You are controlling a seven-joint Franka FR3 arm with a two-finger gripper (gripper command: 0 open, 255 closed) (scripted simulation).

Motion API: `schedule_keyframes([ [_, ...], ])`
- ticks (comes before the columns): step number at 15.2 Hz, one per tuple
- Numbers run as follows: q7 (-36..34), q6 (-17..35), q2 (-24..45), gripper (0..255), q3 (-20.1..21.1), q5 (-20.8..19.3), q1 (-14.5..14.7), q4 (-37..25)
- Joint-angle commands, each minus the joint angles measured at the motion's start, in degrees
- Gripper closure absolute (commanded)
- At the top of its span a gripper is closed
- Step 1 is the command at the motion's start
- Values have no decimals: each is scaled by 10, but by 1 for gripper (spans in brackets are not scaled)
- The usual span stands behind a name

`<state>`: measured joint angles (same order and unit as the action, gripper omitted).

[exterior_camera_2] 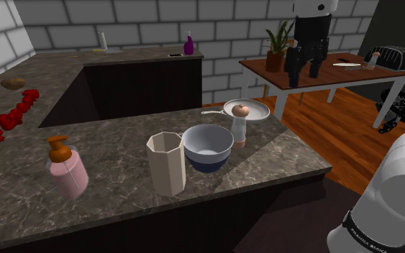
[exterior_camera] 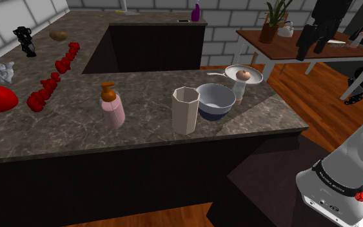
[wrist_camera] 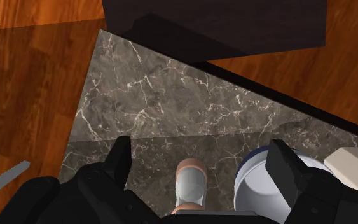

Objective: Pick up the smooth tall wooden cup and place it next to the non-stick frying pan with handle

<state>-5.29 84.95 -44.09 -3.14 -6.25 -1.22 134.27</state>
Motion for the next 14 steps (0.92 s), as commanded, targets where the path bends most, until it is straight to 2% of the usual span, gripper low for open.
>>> schedule_keyframes([
  [1,0,0,0,0,0,0,0,0],
  [8,-73,108,62,0,56,47,27,27],
  [14,-131,200,140,0,104,73,46,21],
])
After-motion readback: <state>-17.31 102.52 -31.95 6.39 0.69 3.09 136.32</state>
